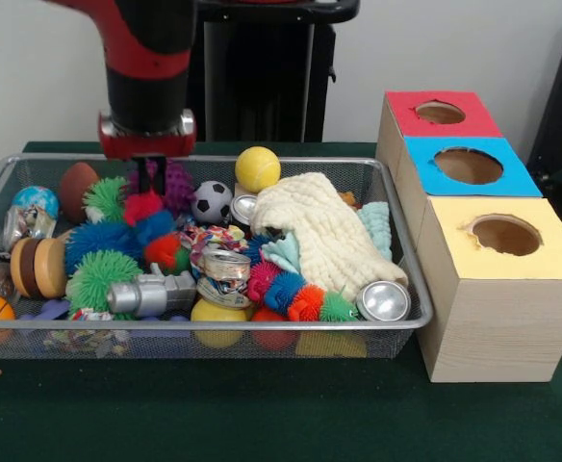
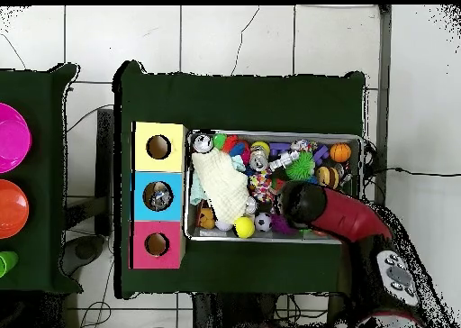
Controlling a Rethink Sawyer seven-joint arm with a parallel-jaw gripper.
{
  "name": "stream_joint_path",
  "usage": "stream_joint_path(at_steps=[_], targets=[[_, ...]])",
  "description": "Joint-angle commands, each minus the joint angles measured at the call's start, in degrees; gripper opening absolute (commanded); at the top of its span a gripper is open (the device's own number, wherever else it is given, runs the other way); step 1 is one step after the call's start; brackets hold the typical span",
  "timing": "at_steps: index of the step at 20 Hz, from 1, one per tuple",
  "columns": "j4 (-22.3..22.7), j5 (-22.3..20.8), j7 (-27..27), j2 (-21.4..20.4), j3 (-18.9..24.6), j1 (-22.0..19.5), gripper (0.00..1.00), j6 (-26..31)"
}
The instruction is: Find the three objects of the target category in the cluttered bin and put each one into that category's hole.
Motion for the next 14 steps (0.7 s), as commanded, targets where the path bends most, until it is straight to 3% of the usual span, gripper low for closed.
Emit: stream_joint_path(at_steps=[1,4,9,14], targets=[[3.1,-1.8,6.8,-13.2,-2.3,0.1,0.00,2.0],[2.9,-2.5,7.3,-14.2,-2.8,0.7,0.00,-0.4],[1.0,-3.8,12.0,-12.3,-5.8,3.4,0.00,-7.2],[0.1,-1.7,13.0,-9.8,-5.0,3.7,0.00,-10.8]])
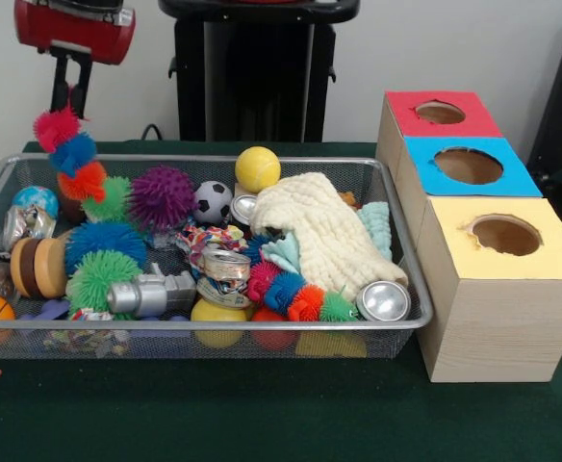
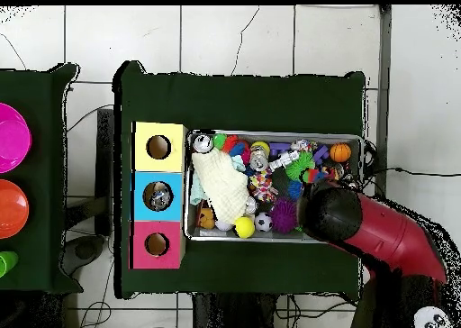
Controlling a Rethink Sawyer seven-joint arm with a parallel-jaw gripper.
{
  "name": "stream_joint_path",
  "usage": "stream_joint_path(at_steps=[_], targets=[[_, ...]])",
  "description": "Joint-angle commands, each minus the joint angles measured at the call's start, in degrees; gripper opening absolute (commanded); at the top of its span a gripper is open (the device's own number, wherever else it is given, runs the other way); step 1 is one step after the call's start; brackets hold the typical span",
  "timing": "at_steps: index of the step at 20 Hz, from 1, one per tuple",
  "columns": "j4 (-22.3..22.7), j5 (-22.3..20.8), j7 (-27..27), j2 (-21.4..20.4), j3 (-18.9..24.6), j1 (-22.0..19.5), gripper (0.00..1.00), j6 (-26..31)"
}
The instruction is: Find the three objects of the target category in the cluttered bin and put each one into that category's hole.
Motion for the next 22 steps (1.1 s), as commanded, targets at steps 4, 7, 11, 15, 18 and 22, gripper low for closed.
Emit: stream_joint_path(at_steps=[4,7,11,15,18,22], targets=[[0.4,0.4,13.6,3.6,2.3,0.9,0.00,-10.2],[1.4,1.4,11.2,4.6,5.8,-1.3,0.00,-10.1],[1.1,0.2,9.7,6.3,6.0,-1.6,0.00,-10.2],[-0.8,-1.6,9.2,7.4,3.5,0.0,0.00,-9.8],[-2.4,-2.3,8.0,8.1,2.2,0.9,0.00,-7.0],[-3.5,-2.6,7.2,8.8,1.5,1.3,1.00,-5.4]])
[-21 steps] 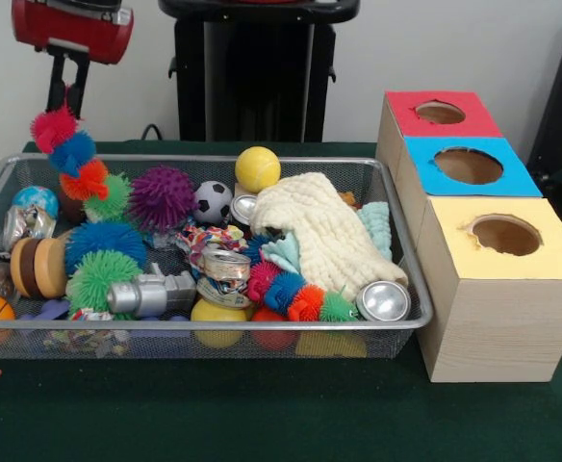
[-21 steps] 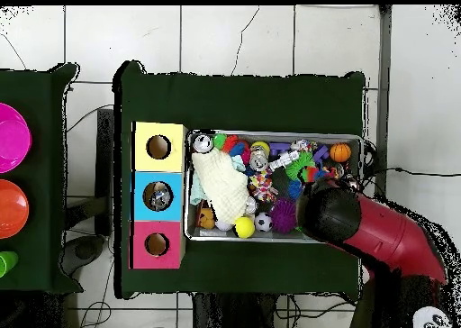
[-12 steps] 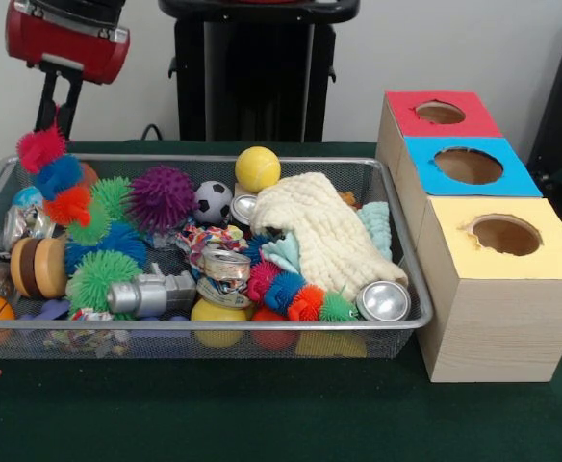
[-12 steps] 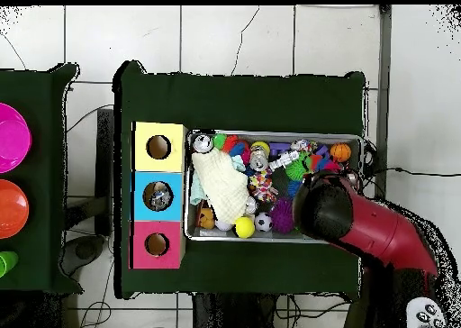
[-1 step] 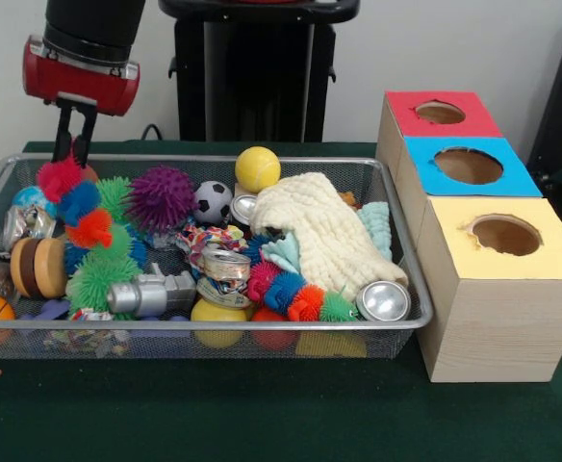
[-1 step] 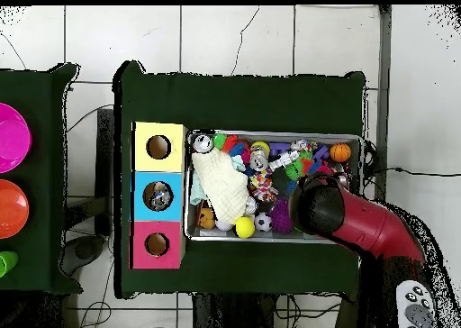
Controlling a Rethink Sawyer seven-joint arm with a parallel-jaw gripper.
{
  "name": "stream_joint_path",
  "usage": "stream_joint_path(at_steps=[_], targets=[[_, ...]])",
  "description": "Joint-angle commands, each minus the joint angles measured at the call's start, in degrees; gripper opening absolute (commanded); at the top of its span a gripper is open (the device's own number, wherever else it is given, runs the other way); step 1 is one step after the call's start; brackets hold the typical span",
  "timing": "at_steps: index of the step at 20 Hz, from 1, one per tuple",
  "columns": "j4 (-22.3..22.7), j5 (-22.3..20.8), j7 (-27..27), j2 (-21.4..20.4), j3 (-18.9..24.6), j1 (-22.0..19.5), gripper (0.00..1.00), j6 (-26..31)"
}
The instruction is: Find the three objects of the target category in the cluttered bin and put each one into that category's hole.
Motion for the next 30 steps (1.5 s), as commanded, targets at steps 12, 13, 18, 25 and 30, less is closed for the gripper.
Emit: stream_joint_path(at_steps=[12,13,18,25,30], targets=[[-3.1,-2.5,6.2,3.0,1.9,0.5,1.00,3.1],[-3.3,-2.2,6.2,2.9,2.0,0.5,1.00,4.0],[-1.1,-0.6,5.0,1.2,4.5,-1.0,1.00,7.7],[7.2,4.1,3.4,0.8,14.5,-8.2,1.00,10.9],[9.4,4.9,4.0,1.4,17.4,-10.1,1.00,12.0]])
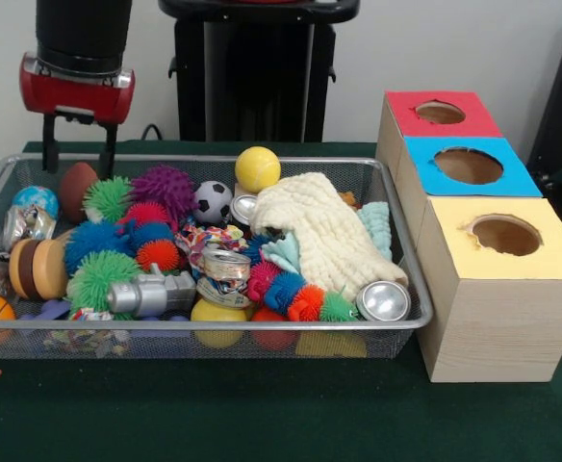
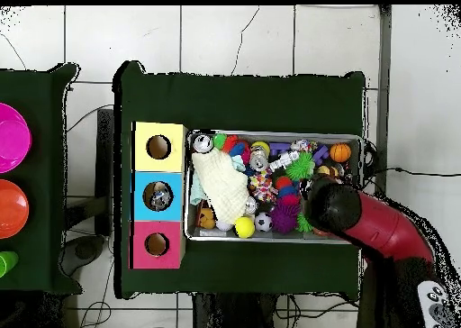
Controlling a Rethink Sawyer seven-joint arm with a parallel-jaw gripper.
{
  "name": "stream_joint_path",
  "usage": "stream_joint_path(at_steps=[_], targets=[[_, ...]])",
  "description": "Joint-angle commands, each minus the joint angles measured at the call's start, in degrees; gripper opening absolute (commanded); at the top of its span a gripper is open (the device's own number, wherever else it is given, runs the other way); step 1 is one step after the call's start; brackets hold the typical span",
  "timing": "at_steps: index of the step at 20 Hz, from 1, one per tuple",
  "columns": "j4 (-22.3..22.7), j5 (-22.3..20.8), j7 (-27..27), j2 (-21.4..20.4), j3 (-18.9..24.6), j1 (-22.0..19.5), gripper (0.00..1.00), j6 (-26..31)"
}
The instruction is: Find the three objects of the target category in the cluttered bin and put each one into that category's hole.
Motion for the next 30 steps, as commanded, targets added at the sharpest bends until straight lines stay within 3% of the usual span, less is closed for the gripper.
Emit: stream_joint_path(at_steps=[1,8,12,16,20,26,30], targets=[[8.3,2.7,4.2,1.7,11.4,-3.6,1.00,7.2],[11.8,3.5,4.4,0.8,15.9,-5.9,1.00,7.2],[11.4,2.7,4.6,2.1,16.1,-5.7,1.00,8.3],[11.0,1.5,3.7,3.3,15.2,-5.2,1.00,12.9],[9.1,-0.9,6.3,6.8,10.7,-1.6,1.00,14.9],[-0.9,-4.2,11.4,17.7,1.4,4.8,1.00,16.5],[-6.0,-4.1,12.7,22.3,-2.3,7.3,1.00,19.7]])
